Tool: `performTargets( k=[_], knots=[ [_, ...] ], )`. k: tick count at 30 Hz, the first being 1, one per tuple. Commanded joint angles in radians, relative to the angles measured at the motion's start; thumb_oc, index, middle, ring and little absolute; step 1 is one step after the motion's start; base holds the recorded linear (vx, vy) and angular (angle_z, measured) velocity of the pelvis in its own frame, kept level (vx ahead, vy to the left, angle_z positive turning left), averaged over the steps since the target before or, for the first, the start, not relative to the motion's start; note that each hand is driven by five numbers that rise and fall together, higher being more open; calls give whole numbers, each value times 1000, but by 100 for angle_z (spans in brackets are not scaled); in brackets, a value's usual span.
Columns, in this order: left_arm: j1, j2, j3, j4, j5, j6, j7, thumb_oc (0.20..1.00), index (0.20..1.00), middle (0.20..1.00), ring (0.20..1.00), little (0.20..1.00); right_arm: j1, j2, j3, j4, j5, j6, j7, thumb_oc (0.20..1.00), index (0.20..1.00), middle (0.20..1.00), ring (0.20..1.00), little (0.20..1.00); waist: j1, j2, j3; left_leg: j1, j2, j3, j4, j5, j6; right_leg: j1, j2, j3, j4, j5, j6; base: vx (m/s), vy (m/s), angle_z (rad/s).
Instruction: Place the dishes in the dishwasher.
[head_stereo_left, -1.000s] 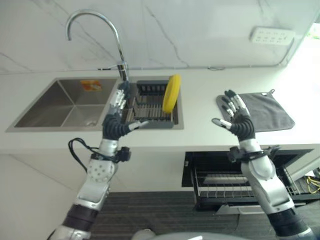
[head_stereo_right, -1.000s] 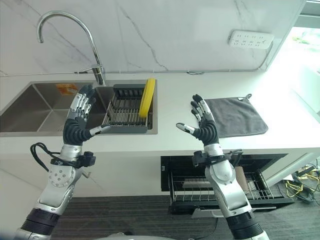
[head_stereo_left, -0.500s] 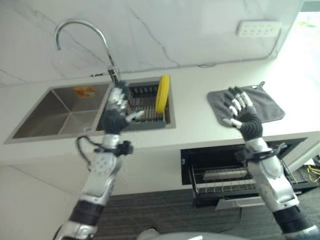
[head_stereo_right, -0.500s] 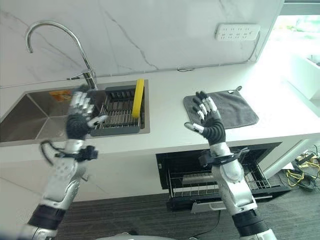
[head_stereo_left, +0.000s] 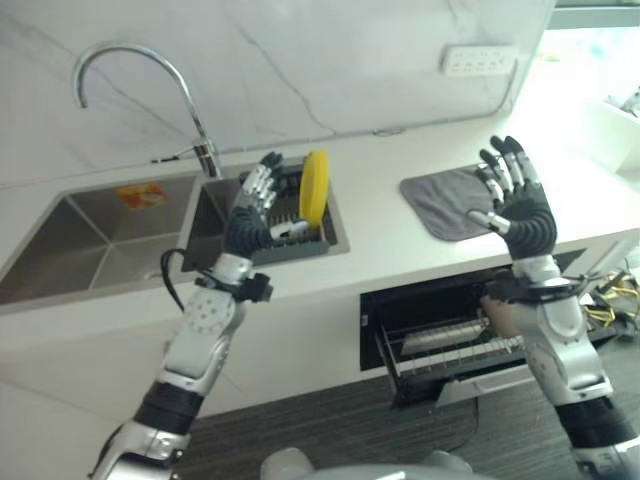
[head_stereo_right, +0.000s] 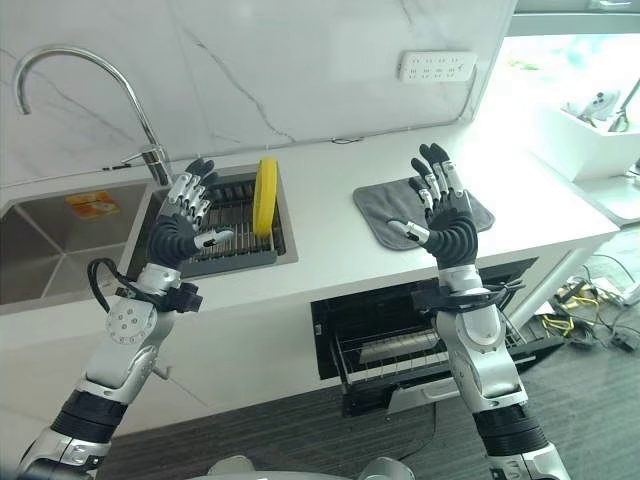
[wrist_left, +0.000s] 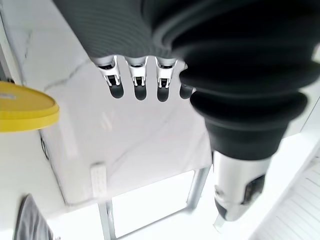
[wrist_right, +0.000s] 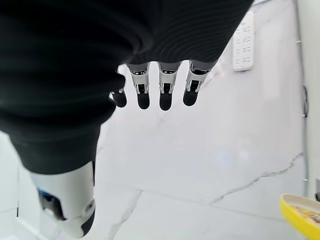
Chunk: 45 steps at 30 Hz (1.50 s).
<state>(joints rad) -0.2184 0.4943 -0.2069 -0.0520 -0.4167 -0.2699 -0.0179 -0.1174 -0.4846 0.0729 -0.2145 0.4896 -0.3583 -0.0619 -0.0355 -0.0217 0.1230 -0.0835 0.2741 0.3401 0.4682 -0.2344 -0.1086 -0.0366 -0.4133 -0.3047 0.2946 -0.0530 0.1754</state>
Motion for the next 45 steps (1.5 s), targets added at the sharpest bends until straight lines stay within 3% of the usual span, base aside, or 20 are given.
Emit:
performTargets(
  k=[1, 3, 4, 6, 7, 8, 9, 10, 12, 17, 26, 30, 31, 32, 33, 34, 35, 38, 40, 45],
  knots=[
    [32, 12, 16, -56, -8, -25, -39, 1000, 1000, 1000, 1000, 1000, 20, 25, -58, -77, 38, -52, 54, 1000, 1000, 1000, 1000, 1000, -11, 44, -17, 152, -80, 34, -346, 163, 40, -16, -19, -42, 42, 69, 43, 39, 761, 16],
    [50, 12, 26, -59, 16, -53, -40, 1000, 1000, 1000, 1000, 1000, 22, 37, -52, -90, 19, -33, 71, 1000, 1000, 1000, 1000, 1000, 8, 56, -11, 189, -96, 82, -411, 171, 47, -33, -47, -127, 52, 87, 46, 2, 552, -45],
    [47, 30, 38, -69, 5, -52, -46, 1000, 1000, 1000, 1000, 1000, 11, 34, -32, -89, 4, -33, 47, 1000, 1000, 1000, 1000, 1000, 22, 63, -5, 194, -118, 88, -433, 167, 56, -49, -28, -170, 81, 76, 43, -6, 342, -91],
    [42, 36, 42, -67, -3, -51, -50, 1000, 1000, 1000, 1000, 1000, 7, 31, -25, -89, 1, -31, 34, 1000, 1000, 1000, 1000, 1000, 26, 64, -4, 194, -123, 91, -438, 166, 59, -51, -18, -184, 84, 70, 41, 2, 288, -44],
    [-9, 52, 29, -14, -12, -73, -28, 1000, 1000, 1000, 1000, 1000, -20, 25, 12, -57, -1, -29, 0, 1000, 1000, 1000, 1000, 1000, 32, 57, -1, 197, -167, 76, -478, 171, 79, -44, 66, -229, 30, 33, 8, 9, 307, 2],
    [-17, 48, 18, -2, -13, -80, -28, 1000, 1000, 1000, 1000, 1000, -16, 23, 14, -43, 11, -45, 5, 1000, 1000, 1000, 1000, 1000, 21, 56, -2, 190, -174, 50, -478, 172, 85, -45, 110, -190, 29, 7, 0, 9, 307, 0],
    [-17, 48, 18, -2, -13, -80, -28, 1000, 1000, 1000, 1000, 1000, -16, 23, 14, -43, 11, -45, 5, 1000, 1000, 1000, 1000, 1000, 21, 56, -2, 190, -174, 50, -478, 172, 85, -45, 110, -190, 29, 7, 0, 30, 23, -3],
    [-9, 27, 9, 6, 20, -87, -27, 1000, 1000, 1000, 1000, 1000, -10, 26, 8, -27, 19, -62, 21, 1000, 1000, 1000, 1000, 1000, 13, 54, -9, 188, -166, 49, -490, 193, 84, -19, 156, -170, -6, -32, -15, 8, -2, 17],
    [15, -1, 0, -13, 62, -88, -6, 1000, 1000, 1000, 1000, 1000, -15, 33, 8, -13, 25, -74, 39, 1000, 1000, 1000, 1000, 1000, 23, 48, -18, 184, -156, 70, -496, 209, 67, 20, 157, -192, -84, -12, -7, -4, -38, 32],
    [24, 8, 18, -13, 55, -79, 28, 1000, 1000, 1000, 1000, 1000, -37, 20, 14, -10, 35, -71, 43, 1000, 1000, 1000, 1000, 1000, 27, 39, -37, 176, -145, 76, -480, 216, 43, 77, 199, -160, -195, 7, -8, 22, -103, -21],
    [20, 2, 25, -21, 79, -72, 64, 1000, 1000, 1000, 1000, 1000, -76, 14, 26, -9, 43, -43, 43, 1000, 1000, 1000, 1000, 1000, 31, 25, -40, 146, -123, 92, -393, 187, 24, 111, 224, -158, -251, 10, -30, 3, -128, -12],
    [17, 15, 40, -22, 76, -75, 82, 1000, 1000, 1000, 1000, 1000, -110, -1, 38, -1, 70, -29, 70, 1000, 1000, 1000, 1000, 1000, 32, -1, -32, 92, -125, 115, -225, 103, 42, 111, 229, -152, -240, -9, -56, -2, -172, 0],
    [22, 14, 48, -31, 71, -73, 90, 1000, 1000, 1000, 1000, 1000, -118, -3, 43, 0, 72, -22, 74, 1000, 1000, 1000, 1000, 1000, 38, -8, -22, 43, -119, 100, -122, 101, 32, 127, 237, -138, -255, -12, -68, 76, -191, -34],
    [34, 7, 56, -40, 76, -68, 96, 1000, 1000, 1000, 1000, 1000, -118, 1, 50, 1, 72, -17, 79, 1000, 1000, 1000, 1000, 1000, 44, -3, -15, -10, -91, 74, -69, 158, 9, 141, 260, -116, -276, -14, -81, 238, 63, -26],
    [69, -9, 59, -54, 102, -73, 110, 1000, 1000, 1000, 1000, 1000, -110, 16, 65, 4, 67, -14, 104, 1000, 1000, 1000, 1000, 1000, 56, 19, -23, 51, -35, 51, -262, 210, -8, 153, 250, -131, -284, -9, -71, 296, 275, -58],
    [89, -12, 62, -70, 101, -76, 112, 1000, 1000, 1000, 1000, 1000, -93, 23, 70, -17, 48, -5, 99, 1000, 1000, 1000, 1000, 1000, 63, 31, -25, 38, 2, -4, -292, 321, -41, 155, 259, -108, -292, -10, -73, 454, 507, -97],
    [86, -8, 45, -62, 89, -76, 122, 1000, 1000, 1000, 1000, 1000, -54, 6, 59, -36, 77, -17, 91, 1000, 1000, 1000, 1000, 1000, 38, 36, -41, 108, 22, 63, -376, 259, -40, 147, 219, -156, -259, -13, -46, 358, 389, -102],
    [83, -4, 42, -41, 84, -74, 118, 1000, 1000, 1000, 1000, 1000, -48, 6, 61, -41, 67, -12, 84, 1000, 1000, 1000, 1000, 1000, 49, 40, -37, 124, -16, 63, -396, 250, -20, 137, 193, -180, -222, -13, -40, 170, 197, 5],
    [110, -10, 55, -38, 77, -82, 89, 1000, 1000, 1000, 1000, 1000, -50, 32, 67, -35, 38, -5, 65, 1000, 1000, 1000, 1000, 1000, 72, 41, -36, 137, -66, 27, -413, 228, -2, 134, 185, -170, -216, -14, -32, 176, 98, 68],
    [129, -12, 54, -50, 84, -74, 82, 1000, 1000, 1000, 1000, 1000, -47, 36, 63, -40, 38, 1, 55, 1000, 1000, 1000, 1000, 1000, 83, 40, -34, 136, -69, 24, -421, 228, 0, 140, 181, -171, -224, -14, -27, 28, -10, 19]
  ],
)
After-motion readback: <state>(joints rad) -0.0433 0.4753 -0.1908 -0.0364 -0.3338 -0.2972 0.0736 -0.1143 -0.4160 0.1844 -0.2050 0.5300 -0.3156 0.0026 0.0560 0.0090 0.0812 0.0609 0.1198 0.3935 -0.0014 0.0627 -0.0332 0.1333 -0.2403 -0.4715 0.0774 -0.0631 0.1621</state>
